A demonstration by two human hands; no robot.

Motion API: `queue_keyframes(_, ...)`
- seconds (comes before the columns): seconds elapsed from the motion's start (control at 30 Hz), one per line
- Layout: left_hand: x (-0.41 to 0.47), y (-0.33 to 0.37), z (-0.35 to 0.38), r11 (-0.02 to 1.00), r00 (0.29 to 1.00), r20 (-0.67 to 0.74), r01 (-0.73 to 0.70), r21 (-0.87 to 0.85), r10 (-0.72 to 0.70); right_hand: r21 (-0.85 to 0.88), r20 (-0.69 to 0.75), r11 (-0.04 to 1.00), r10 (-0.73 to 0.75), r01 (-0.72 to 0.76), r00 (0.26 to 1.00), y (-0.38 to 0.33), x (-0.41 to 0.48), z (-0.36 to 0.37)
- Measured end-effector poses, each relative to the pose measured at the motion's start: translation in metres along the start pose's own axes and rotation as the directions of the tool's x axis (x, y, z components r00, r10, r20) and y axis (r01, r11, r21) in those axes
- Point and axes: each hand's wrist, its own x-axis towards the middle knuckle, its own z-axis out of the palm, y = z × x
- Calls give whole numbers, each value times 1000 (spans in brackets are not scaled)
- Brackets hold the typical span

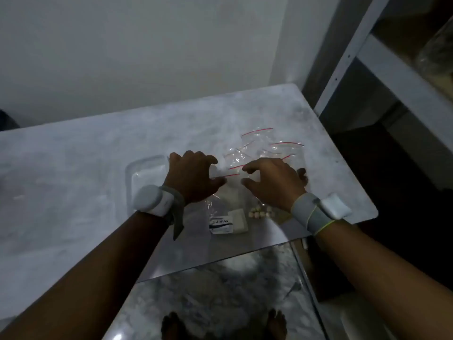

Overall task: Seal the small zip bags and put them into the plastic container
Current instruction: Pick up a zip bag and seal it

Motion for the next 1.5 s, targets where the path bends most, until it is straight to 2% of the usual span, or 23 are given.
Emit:
queue_keyframes(0.13, 1, -4, 11, 1000, 998, 50, 29, -3, -29, 27, -45, 998, 50, -49, 998, -2, 3, 12)
queue_keyframes(0.4, -8, -7, 5, 947, 993, 78, 105, -302, -85, 159, 9, 985, 72, -72, 997, -5, 14, 26)
queue_keyframes(0.5, -13, -9, -5, 904, 993, 102, 95, -416, -57, 329, 84, 934, 120, -142, 989, -10, 13, 22)
queue_keyframes(0.7, -24, -21, -30, 815, 992, 120, 89, -572, -24, 561, 101, 809, 147, -178, 984, -23, 7, 4)
queue_keyframes(0.8, -31, -27, -46, 722, 987, 159, 122, -681, -17, 647, 99, 753, 80, -125, 992, -34, 1, -14)
queue_keyframes(0.87, -34, -30, -52, 603, 988, 152, 128, -787, -13, 697, 102, 708, 56, -112, 993, -39, 1, -24)
queue_keyframes(1.03, -52, -32, -63, 319, 998, 52, 61, -946, -35, 804, 70, 592, -8, -52, 998, -62, -5, -58)
queue_keyframes(1.1, -56, -32, -72, 256, 999, 1, 15, -966, -54, 821, 30, 571, -19, -14, 999, -72, -6, -69)
queue_keyframes(1.27, -54, -28, -93, 229, 985, -101, -68, -971, -136, 862, -44, 505, 4, 36, 999, -82, -5, -83)
queue_keyframes(1.4, -49, -32, -103, 253, 985, -88, -48, -966, -148, 875, 17, 484, 14, -22, 1000, -86, -3, -79)
queue_keyframes(1.5, -47, -31, -104, 236, 988, -83, -50, -971, -134, 890, -25, 455, 16, 15, 1000, -85, -2, -75)
